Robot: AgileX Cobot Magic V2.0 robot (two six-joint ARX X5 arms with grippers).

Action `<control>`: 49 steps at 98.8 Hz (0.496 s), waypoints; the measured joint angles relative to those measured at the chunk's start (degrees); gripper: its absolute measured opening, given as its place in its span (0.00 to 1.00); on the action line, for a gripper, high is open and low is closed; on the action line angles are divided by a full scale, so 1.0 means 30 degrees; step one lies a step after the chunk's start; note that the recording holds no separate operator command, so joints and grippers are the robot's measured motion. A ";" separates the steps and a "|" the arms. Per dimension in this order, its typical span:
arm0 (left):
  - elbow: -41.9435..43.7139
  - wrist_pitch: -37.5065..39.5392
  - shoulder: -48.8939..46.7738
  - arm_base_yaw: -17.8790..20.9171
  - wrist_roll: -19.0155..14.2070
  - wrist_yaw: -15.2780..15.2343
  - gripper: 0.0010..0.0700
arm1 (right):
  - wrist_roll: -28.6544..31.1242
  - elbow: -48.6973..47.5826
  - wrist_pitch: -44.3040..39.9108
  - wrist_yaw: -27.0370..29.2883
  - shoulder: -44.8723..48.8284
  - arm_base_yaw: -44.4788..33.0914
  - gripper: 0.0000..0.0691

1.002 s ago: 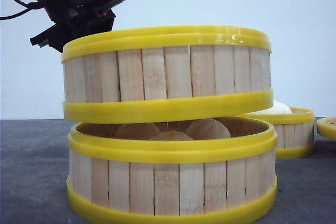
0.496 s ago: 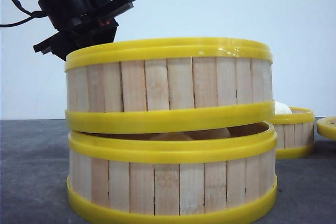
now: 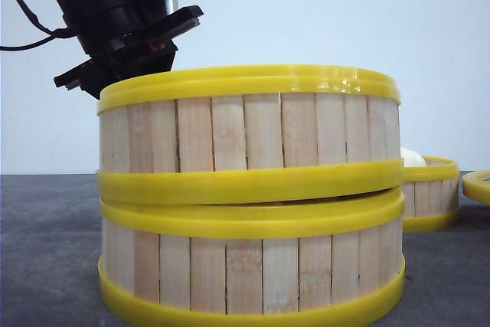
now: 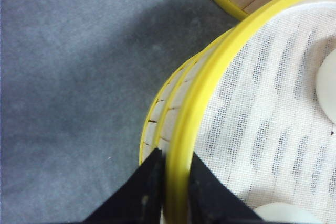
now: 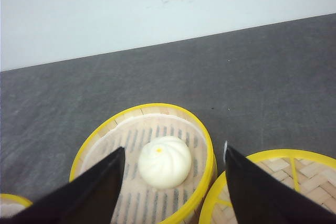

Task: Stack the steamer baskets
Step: 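Lower the held basket onto the front steamer basket with the left gripper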

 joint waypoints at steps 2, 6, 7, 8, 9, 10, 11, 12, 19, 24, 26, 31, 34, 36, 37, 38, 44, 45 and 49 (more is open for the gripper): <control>0.0000 0.0000 0.0000 0.0000 0.0000 0.0000 0.03 | -0.0015 0.0000 0.0007 0.0000 0.0000 0.0000 0.53; 0.0000 0.0000 0.0000 0.0000 0.0000 0.0000 0.03 | -0.0029 0.0000 0.0007 0.0000 0.0000 0.0000 0.53; 0.0000 0.0000 0.0000 -0.0007 0.0000 0.0000 0.03 | -0.0036 0.0000 0.0000 0.0000 0.0000 0.0000 0.53; 0.0000 0.0000 0.0000 -0.0007 0.0000 0.0000 0.03 | -0.0036 0.0000 0.0007 0.0000 0.0000 0.0000 0.53; 0.0000 0.0000 0.0000 -0.0007 0.0000 0.0007 0.03 | -0.0044 0.0000 0.0007 0.0000 0.0000 0.0000 0.53; 0.0000 0.0000 0.0000 -0.0015 -0.0007 0.0007 0.04 | -0.0051 0.0000 0.0007 0.0000 0.0015 0.0000 0.53; 0.0000 -0.0007 0.0000 -0.0022 -0.0015 0.0007 0.04 | -0.0058 0.0000 0.0007 0.0000 0.0022 0.0000 0.53; 0.0000 -0.0007 0.0000 -0.0022 -0.0015 0.0015 0.04 | -0.0073 0.0000 0.0007 0.0000 0.0022 0.0000 0.53; 0.0000 0.0007 0.0015 -0.0073 -0.0102 0.0204 0.10 | -0.0087 0.0000 0.0007 0.0000 0.0080 0.0000 0.53; 0.0000 0.0051 0.0022 -0.0117 -0.0124 0.0313 0.17 | -0.0087 0.0000 0.0007 0.0000 0.0168 0.0000 0.53; 0.0000 0.0073 0.0022 -0.0124 -0.0131 0.0342 0.19 | -0.0087 0.0000 0.0007 0.0000 0.0197 0.0000 0.53; 0.0000 0.0073 0.0029 -0.0168 -0.0138 0.0364 0.23 | -0.0087 0.0000 0.0007 -0.0007 0.0277 0.0000 0.53; 0.0000 0.0073 0.0029 -0.0168 -0.0146 0.0364 0.25 | -0.0087 0.0000 0.0007 0.0000 0.0306 0.0000 0.53; 0.0000 0.0080 0.0029 -0.0168 -0.0153 0.0364 0.25 | -0.0087 0.0000 0.0007 0.0000 0.0321 0.0000 0.53; 0.0000 0.0080 0.0029 -0.0160 -0.0160 0.0364 0.26 | -0.0087 0.0000 0.0007 0.0000 0.0328 0.0000 0.53; 0.0000 0.0073 0.0029 -0.0160 -0.0168 0.0364 0.26 | -0.0087 0.0000 0.0007 0.0000 0.0328 0.0000 0.53; 0.0000 0.0087 0.0029 -0.0160 -0.0175 0.0364 0.27 | -0.0087 0.0000 0.0007 0.0000 0.0364 0.0000 0.53; 0.0000 0.0087 0.0029 -0.0160 -0.0175 0.0364 0.27 | -0.0087 0.0000 0.0007 0.0000 0.0372 0.0000 0.53; 0.0000 0.0117 0.0029 -0.0160 -0.0175 0.0364 0.27 | -0.0087 0.0000 0.0007 0.0000 0.0401 0.0000 0.53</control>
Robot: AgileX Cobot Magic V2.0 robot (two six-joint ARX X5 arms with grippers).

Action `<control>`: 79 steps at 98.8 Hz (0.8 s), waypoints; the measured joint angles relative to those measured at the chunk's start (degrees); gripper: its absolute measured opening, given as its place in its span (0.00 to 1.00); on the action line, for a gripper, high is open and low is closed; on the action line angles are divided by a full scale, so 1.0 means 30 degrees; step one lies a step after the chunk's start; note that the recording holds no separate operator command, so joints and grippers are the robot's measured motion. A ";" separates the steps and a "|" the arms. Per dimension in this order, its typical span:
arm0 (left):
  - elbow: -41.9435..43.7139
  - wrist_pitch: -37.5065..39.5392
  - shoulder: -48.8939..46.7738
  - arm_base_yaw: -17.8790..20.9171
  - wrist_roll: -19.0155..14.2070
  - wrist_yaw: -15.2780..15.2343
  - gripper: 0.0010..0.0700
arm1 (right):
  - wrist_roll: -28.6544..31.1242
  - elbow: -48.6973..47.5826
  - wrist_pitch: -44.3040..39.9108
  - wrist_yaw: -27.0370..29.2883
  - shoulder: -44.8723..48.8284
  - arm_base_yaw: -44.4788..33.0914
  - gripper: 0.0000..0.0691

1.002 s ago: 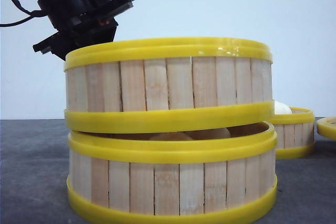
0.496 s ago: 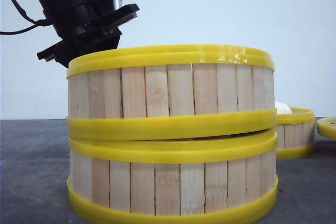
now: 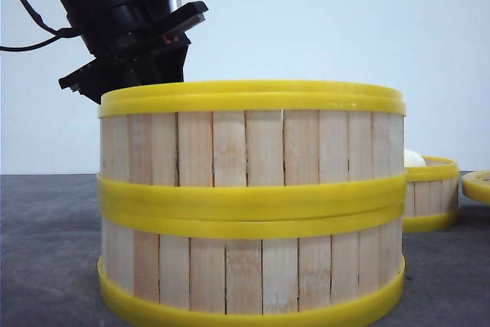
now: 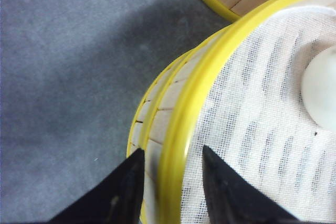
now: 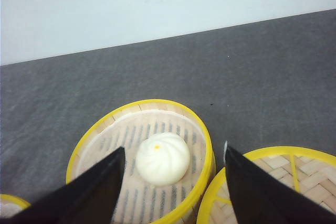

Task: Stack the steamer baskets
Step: 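Lower the held basket onto the front steamer basket with the left gripper, then open the left gripper and raise it away from the stack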

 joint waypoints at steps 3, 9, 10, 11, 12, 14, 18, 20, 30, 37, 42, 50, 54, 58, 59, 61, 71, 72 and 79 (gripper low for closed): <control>0.0000 0.0029 0.0000 0.0000 0.0000 0.0000 0.27 | 0.0000 0.0000 0.0000 0.0000 0.0007 0.0000 0.53; 0.0000 0.0197 0.0000 0.0000 -0.0015 0.0000 0.27 | 0.0000 0.0000 0.0000 0.0000 0.0029 0.0000 0.53; 0.0000 0.0248 -0.0007 0.0000 -0.0015 0.0000 0.27 | 0.0000 0.0000 0.0000 -0.0007 0.0036 0.0007 0.53; 0.0000 0.0299 -0.0022 0.0000 -0.0022 0.0000 0.27 | 0.0000 0.0000 0.0000 -0.0007 0.0036 0.0000 0.53; 0.0000 0.0350 -0.0044 0.0000 -0.0022 0.0000 0.27 | 0.0000 0.0000 0.0000 -0.0007 0.0044 0.0000 0.53; 0.0000 0.0466 -0.0080 0.0000 -0.0029 0.0000 0.27 | 0.0000 0.0000 0.0000 -0.0007 0.0044 0.0000 0.53; 0.0000 0.0714 -0.0277 0.0000 -0.0095 0.0000 0.27 | 0.0000 0.0000 0.0000 -0.0007 0.0044 0.0000 0.53; 0.0000 0.0838 -0.0444 0.0000 -0.0117 0.0000 0.27 | 0.0000 0.0000 0.0000 0.0000 0.0044 0.0000 0.53; 0.0000 0.1552 -0.1872 0.0000 -0.0219 0.0000 0.27 | 0.0000 0.0000 0.0029 0.0015 0.0102 0.0000 0.53; 0.0000 0.2397 -0.3286 0.0000 -0.0233 0.0000 0.27 | 0.0000 0.0007 0.0153 0.0015 0.0284 0.0000 0.53; 0.0000 0.3045 -0.4422 0.0000 -0.0233 0.0000 0.27 | 0.0000 0.0095 0.0160 0.0022 0.0648 0.0000 0.53; 0.0000 0.3891 -0.6047 0.0000 -0.0313 0.0000 0.27 | -0.0066 0.0444 0.0146 0.0022 0.1450 0.0000 0.53; 0.0000 0.4218 -0.6783 0.0000 -0.0386 0.0000 0.27 | -0.0182 0.0750 0.0124 0.0022 0.1945 0.0000 0.53; 0.0000 0.4393 -0.7482 0.0000 -0.0466 0.0000 0.27 | -0.0284 0.1158 0.0109 0.0022 0.2477 0.0000 0.53; 0.0000 0.4415 -0.7665 0.0000 -0.0481 0.0000 0.27 | -0.0313 0.1268 0.0109 0.0022 0.2616 0.0000 0.53; 0.0000 0.4422 -0.8014 0.0000 -0.0517 0.0000 0.27 | -0.0364 0.1494 0.0109 0.0022 0.2907 0.0000 0.53; 0.0000 0.4342 -0.9617 0.0000 -0.0656 0.0000 0.27 | -0.0670 0.2827 -0.0036 0.0051 0.4503 0.0000 0.53; 0.0000 0.4299 -0.9755 0.0000 -0.0656 0.0000 0.27 | -0.0685 0.2965 -0.0066 0.0058 0.4685 0.0000 0.53; -0.0036 0.4080 -1.0601 0.0000 -0.0670 0.0000 0.27 | -0.0809 0.3905 -0.0233 0.0058 0.6047 0.0000 0.53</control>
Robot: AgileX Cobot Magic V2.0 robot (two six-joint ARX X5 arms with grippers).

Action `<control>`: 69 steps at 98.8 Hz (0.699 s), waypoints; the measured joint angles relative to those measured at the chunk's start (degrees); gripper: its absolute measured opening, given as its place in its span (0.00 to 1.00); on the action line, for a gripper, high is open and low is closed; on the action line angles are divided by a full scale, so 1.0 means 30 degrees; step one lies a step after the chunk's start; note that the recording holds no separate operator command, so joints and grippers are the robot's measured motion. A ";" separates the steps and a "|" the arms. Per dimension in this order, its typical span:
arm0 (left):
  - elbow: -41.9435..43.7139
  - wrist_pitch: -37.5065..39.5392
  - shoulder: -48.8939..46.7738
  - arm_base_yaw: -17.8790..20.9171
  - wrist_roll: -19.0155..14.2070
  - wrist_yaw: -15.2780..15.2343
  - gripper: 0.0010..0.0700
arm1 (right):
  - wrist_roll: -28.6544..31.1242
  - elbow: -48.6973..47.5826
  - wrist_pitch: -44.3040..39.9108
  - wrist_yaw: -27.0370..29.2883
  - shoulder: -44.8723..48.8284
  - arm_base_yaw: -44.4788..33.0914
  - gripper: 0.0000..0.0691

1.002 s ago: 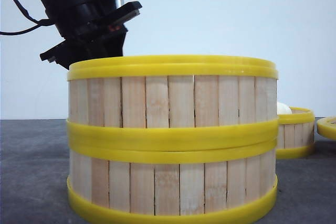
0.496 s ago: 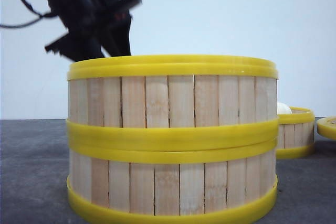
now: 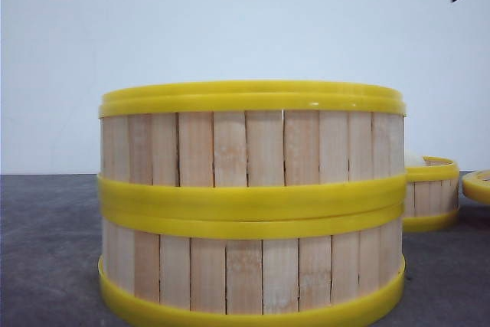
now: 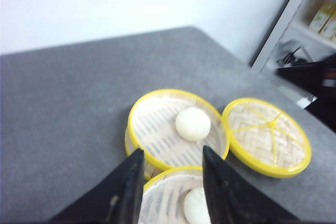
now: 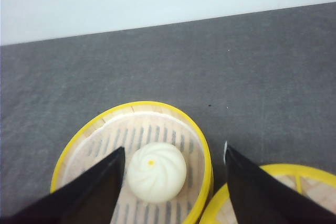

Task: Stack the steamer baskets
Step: 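Open the left gripper and raise it away from the stack, then lower the right gripper onto the rim of another bun-filled basket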

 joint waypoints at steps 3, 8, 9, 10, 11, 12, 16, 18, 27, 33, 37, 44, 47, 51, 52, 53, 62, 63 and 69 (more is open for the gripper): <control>-0.0175 0.0131 -0.0350 0.0000 -0.0007 0.0000 0.27 | -0.0051 0.0328 -0.0066 0.0000 0.0597 0.0000 0.53; -0.0823 0.0372 -0.1027 0.0000 -0.0007 0.0000 0.27 | -0.0109 0.0838 -0.0321 0.0000 0.1683 0.0000 0.53; -0.0998 0.0401 -0.1173 0.0000 -0.0015 0.0000 0.27 | -0.0146 0.0984 -0.0386 0.0000 0.2011 -0.0007 0.53; -0.1195 0.0423 -0.1319 0.0000 -0.0022 0.0000 0.27 | -0.0175 0.1078 -0.0459 0.0000 0.2237 -0.0015 0.53; -0.1392 0.0459 -0.1464 0.0000 -0.0029 0.0000 0.27 | -0.0211 0.1180 -0.0503 0.0007 0.2470 -0.0022 0.53; -0.1625 0.0503 -0.1625 0.0000 -0.0058 0.0000 0.27 | -0.0219 0.1224 -0.0517 0.0000 0.2594 -0.0022 0.53; -0.2579 0.0685 -0.2229 0.0000 -0.0146 0.0000 0.27 | -0.0372 0.1676 -0.0656 0.0015 0.3657 -0.0036 0.53; -0.3206 0.0823 -0.2594 0.0000 -0.0240 0.0000 0.27 | -0.0415 0.1887 -0.0707 0.0015 0.4153 -0.0036 0.53; -0.5340 0.0969 -0.3840 -0.0007 -0.0962 0.0000 0.27 | -0.0554 0.2929 -0.0874 0.0007 0.6156 -0.0175 0.51; -0.6462 0.0692 -0.4597 -0.0058 -0.1413 0.0000 0.27 | -0.0554 0.3738 -0.0947 0.0007 0.7315 -0.0313 0.51; -0.6972 0.0401 -0.5056 -0.0153 -0.1668 0.0000 0.27 | -0.0554 0.4255 -0.0867 0.0007 0.7949 -0.0350 0.50; -0.7235 -0.0474 -0.5756 -0.0342 -0.1967 0.0000 0.27 | -0.0554 0.4925 -0.0765 0.0015 0.8954 -0.0437 0.50; -0.7235 -0.0612 -0.6025 -0.0401 -0.2033 0.0022 0.27 | -0.0561 0.5115 -0.0750 0.0029 0.9369 -0.0481 0.50; -0.7235 -0.0656 -0.6433 -0.0452 -0.2091 0.0036 0.27 | -0.0561 0.5319 -0.0765 0.0153 0.9996 -0.0532 0.49; -0.7235 -0.0663 -0.6543 -0.0452 -0.2106 0.0051 0.27 | -0.0561 0.5370 -0.0765 0.0189 1.0156 -0.0546 0.49; -0.7227 -0.0663 -0.6652 -0.0459 -0.2120 0.0073 0.27 | -0.0561 0.5406 -0.0765 0.0233 1.0316 -0.0561 0.49; -0.7227 -0.0656 -0.7613 -0.0539 -0.2164 0.0452 0.27 | -0.0561 0.5588 -0.0780 0.0321 1.1730 -0.0743 0.49; -0.7235 -0.0656 -0.7664 -0.0546 -0.2171 0.0495 0.27 | -0.0561 0.5588 -0.0794 0.0321 1.1846 -0.0772 0.49; -0.7227 -0.0656 -0.8291 -0.0590 -0.2288 0.0641 0.27 | -0.0561 0.5588 -0.0889 0.0372 1.2451 -0.0831 0.49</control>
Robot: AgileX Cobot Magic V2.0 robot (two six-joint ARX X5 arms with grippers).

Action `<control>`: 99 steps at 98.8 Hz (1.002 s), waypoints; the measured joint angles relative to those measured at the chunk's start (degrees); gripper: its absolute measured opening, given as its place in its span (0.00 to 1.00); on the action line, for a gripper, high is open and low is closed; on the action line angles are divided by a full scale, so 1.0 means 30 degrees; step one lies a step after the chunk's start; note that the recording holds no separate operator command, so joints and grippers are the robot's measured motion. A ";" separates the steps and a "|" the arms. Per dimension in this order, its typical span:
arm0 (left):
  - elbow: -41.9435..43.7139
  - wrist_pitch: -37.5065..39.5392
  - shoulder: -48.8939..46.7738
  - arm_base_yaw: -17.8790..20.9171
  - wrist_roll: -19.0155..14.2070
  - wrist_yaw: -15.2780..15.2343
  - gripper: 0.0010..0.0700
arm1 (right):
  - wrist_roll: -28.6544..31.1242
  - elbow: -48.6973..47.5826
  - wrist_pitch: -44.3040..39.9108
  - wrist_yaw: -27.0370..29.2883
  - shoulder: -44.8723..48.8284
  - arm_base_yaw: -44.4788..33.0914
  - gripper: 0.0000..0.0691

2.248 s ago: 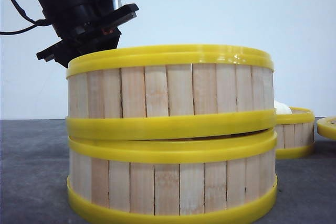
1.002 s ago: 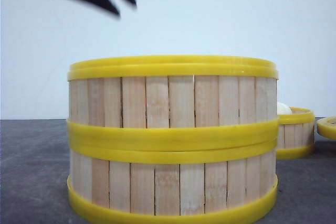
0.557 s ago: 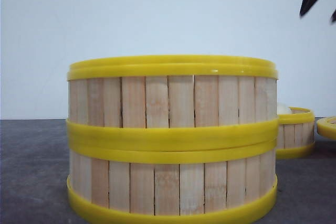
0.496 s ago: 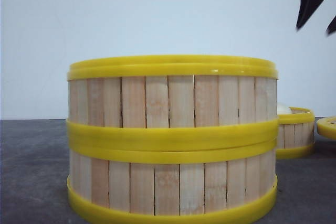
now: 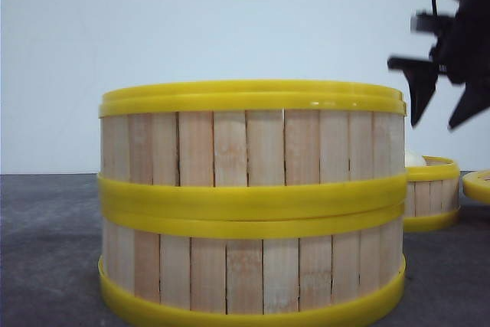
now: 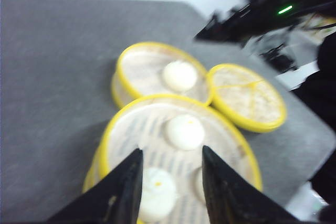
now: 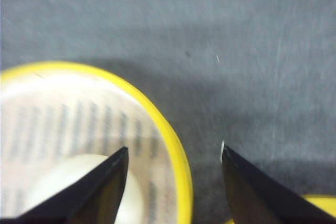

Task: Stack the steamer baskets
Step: 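Lower the right gripper onto the rim of another bun-filled basket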

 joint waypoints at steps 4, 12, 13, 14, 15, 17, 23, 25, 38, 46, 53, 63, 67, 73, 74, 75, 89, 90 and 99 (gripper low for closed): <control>0.0000 -0.0007 -0.0430 0.0000 -0.0087 0.0015 0.27 | 0.0007 0.0000 -0.0007 0.0007 0.0270 -0.0066 0.49; 0.0007 -0.0189 -0.1107 0.0000 -0.0226 0.0015 0.27 | 0.0007 0.0058 0.0022 0.0015 0.0641 -0.0131 0.48; 0.0007 -0.0233 -0.1180 0.0000 -0.0233 0.0015 0.27 | 0.0000 0.0073 0.0029 0.0022 0.0685 -0.0153 0.48; 0.0007 -0.0277 -0.1246 0.0000 -0.0240 0.0015 0.27 | 0.0007 0.0087 0.0029 0.0022 0.0729 -0.0175 0.48; 0.0007 -0.0321 -0.1311 0.0000 -0.0255 0.0015 0.27 | 0.0007 0.0095 0.0051 0.0022 0.0772 -0.0189 0.47; 0.0015 -0.0415 -0.1428 0.0000 -0.0277 0.0015 0.27 | 0.0007 0.0109 0.0073 0.0022 0.0867 -0.0204 0.47; 0.0015 -0.0772 -0.1676 0.0000 -0.0291 0.0007 0.27 | 0.0007 0.0124 0.0102 0.0058 0.1137 -0.0219 0.45; 0.0007 -0.0903 -0.1712 0.0000 -0.0291 0.0007 0.27 | 0.0007 0.0124 0.0095 0.0058 0.1231 -0.0219 0.43; 0.0007 -0.1705 -0.1872 0.0000 -0.0291 0.0000 0.27 | 0.0007 0.0124 0.0066 0.0051 0.1676 -0.0204 0.38; 0.0015 -0.2120 -0.1880 0.0000 -0.0291 0.0000 0.27 | 0.0007 0.0124 0.0073 0.0051 0.1872 -0.0204 0.37; 0.0007 -0.2361 -0.1880 0.0000 -0.0291 0.0000 0.27 | 0.0007 0.0124 0.0073 0.0051 0.2018 -0.0204 0.37; 0.0015 -0.2565 -0.1880 0.0000 -0.0291 0.0000 0.27 | 0.0007 0.0124 0.0095 0.0051 0.2098 -0.0204 0.36; 0.0015 -0.2557 -0.1880 0.0000 -0.0291 0.0000 0.27 | 0.0015 0.0124 0.0109 0.0051 0.2106 -0.0204 0.35; 0.0015 -0.2565 -0.1880 0.0000 -0.0291 -0.0007 0.27 | 0.0007 0.0124 0.0109 0.0015 0.2120 -0.0204 0.32; 0.0015 -0.2565 -0.1880 0.0000 -0.0291 -0.0007 0.27 | 0.0007 0.0124 0.0117 0.0007 0.2120 -0.0204 0.32; 0.0007 -0.2565 -0.1880 0.0000 -0.0291 -0.0022 0.27 | 0.0007 0.0124 0.0124 0.0007 0.2127 -0.0204 0.31; 0.0015 -0.2565 -0.1880 0.0000 -0.0291 -0.0131 0.27 | 0.0007 0.0131 0.0087 0.0007 0.2382 -0.0197 0.29; 0.0007 -0.2565 -0.1880 0.0000 -0.0291 -0.0138 0.27 | 0.0007 0.0131 0.0095 0.0007 0.2404 -0.0197 0.29; 0.0015 -0.2565 -0.1880 0.0000 -0.0291 -0.0138 0.27 | 0.0007 0.0138 0.0036 0.0007 0.2630 -0.0124 0.28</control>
